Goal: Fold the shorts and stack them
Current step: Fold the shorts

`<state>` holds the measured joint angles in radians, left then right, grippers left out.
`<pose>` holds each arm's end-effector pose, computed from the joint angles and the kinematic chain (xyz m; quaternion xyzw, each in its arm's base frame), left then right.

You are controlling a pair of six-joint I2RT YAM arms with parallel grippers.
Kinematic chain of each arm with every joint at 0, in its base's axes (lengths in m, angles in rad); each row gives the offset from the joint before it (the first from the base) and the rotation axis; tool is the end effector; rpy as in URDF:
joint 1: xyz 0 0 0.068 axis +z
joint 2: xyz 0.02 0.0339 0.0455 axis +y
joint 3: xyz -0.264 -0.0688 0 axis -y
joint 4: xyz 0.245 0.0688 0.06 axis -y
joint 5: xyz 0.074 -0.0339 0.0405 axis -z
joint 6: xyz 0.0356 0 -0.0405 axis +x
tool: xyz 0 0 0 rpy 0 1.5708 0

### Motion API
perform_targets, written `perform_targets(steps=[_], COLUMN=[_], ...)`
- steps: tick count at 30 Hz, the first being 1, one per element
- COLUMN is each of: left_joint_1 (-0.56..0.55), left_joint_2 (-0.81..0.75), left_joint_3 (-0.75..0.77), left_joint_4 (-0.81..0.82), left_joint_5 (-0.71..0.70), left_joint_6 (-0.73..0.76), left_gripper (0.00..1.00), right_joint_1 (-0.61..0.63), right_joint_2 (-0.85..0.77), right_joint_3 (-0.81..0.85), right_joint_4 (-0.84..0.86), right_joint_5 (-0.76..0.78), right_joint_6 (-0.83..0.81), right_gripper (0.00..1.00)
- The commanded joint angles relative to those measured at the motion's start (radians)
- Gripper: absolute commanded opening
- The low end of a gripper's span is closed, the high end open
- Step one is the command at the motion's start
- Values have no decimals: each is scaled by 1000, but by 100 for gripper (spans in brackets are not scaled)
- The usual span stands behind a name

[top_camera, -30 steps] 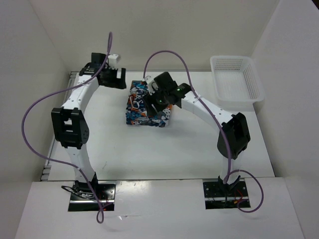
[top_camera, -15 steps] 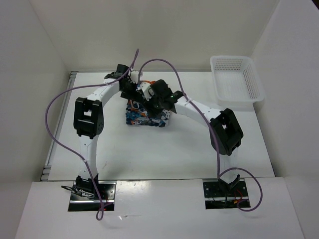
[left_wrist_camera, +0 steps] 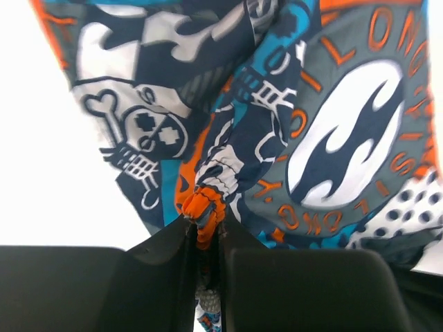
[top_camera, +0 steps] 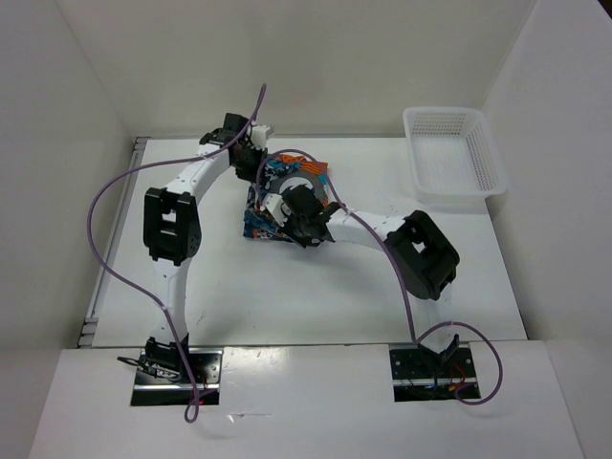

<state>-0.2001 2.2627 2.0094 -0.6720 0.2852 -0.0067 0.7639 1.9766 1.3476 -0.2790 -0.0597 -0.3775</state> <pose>0.4936 -0.1103 0.2271 0.1355 0.9300 -0.1665 0.2984 0.3055 0.2955 0.1741 -0.5188 0.7901 0.0901 0.3137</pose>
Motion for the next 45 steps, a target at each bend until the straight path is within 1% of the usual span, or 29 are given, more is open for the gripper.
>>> perform_targets(steps=[1, 2, 4, 5, 8, 9, 10, 12, 13, 15, 16, 17, 19, 20, 21, 23, 24, 27, 31, 32, 35, 36, 37, 40, 42, 43, 45], left_joint_1=[33, 33, 42, 42, 42, 42, 42, 42, 42, 42, 42, 42, 42, 42, 42, 42, 53, 53, 53, 62, 71, 71, 71, 71, 71, 71, 71], left_joint_2=[12, 41, 69, 93, 126, 126, 139, 162, 162, 163, 150, 135, 104, 91, 75, 14, -11, -125, -187, -187, -210, -219, -229, -229, -219, -204, -175], left_joint_3=[139, 159, 189, 198, 175, 175, 164, 164, 164, 164, 164, 164, 164, 164, 155, 143, 134, 62, -98, -180, -294, -361, -391, -449, -460, -460, -460], left_joint_4=[31, 31, 9, 9, -1, -1, 9, 9, 9, 9, 20, 20, 20, 20, 20, 20, 20, 29, 20, 20, 31, 31, 60, 92, 92, 92, 92], left_joint_5=[-46, -46, -58, -58, -29, -29, -29, -29, -40, -49, -49, -61, -72, -72, -72, -72, -72, -63, -63, -63, -12, 17, 17, 17, 26, 41, 51], left_joint_6=[7, 7, 7, 7, 7, 7, 7, 7, 7, 7, 7, 7, 7, 7, 7, 7, 7, 7, 7, 7, 7, 7, 7, 7, 7, 7, 7], left_gripper=[14, 14, 18, 24, 31, 34, 35, 38, 43, 48, 53, 64, 74, 79, 88, 95, 100, 100, 100, 100, 100, 100, 100, 100, 100, 100, 100], right_joint_1=[25, 34, 34, 34, 34, 34, 34, 34, 34, 34, 34, 34, 34, 6, -6, -59, -80, -167, -277, -303, -328, -340, -341, -351, -351, -351, -351], right_joint_2=[-65, -65, -65, -65, -56, -56, -56, -56, -68, -103, -119, -136, -192, -211, -228, -266, -266, -254, -159, -147, -114, -114, -102, -78, -62, -50, -41], right_joint_3=[-39, -53, -53, -53, -27, -15, -15, 16, 27, 73, 108, 123, 157, 157, 166, 156, 156, 88, 27, 18, -18, -43, -57, -108, -127, -139, -150], right_joint_4=[27, 37, 46, 46, 46, 37, 28, 14, 5, -8, -25, -35, -20, -9, 3, 41, 41, 64, 55, 46, 37, 37, 53, 89, 118, 130, 152], right_joint_5=[0, 0, 0, -11, -29, -38, -49, -87, -101, -123, -132, -152, -163, -178, -187, -187, -175, -175, -238, -250, -333, -354, -386, -422, -459, -509, -537], right_joint_6=[-32, -32, -32, -32, -32, -32, -32, -32, -21, 18, 29, 57, 107, 168, 202, 271, 332, 414, 528, 541, 580, 598, 638, 687, 709, 732, 753], right_gripper=[0, 0, 0, 0, 0, 4, 7, 23, 38, 60, 71, 74, 80, 81, 81, 81, 81, 81, 81, 81, 81, 81, 81, 80, 77, 75, 71])
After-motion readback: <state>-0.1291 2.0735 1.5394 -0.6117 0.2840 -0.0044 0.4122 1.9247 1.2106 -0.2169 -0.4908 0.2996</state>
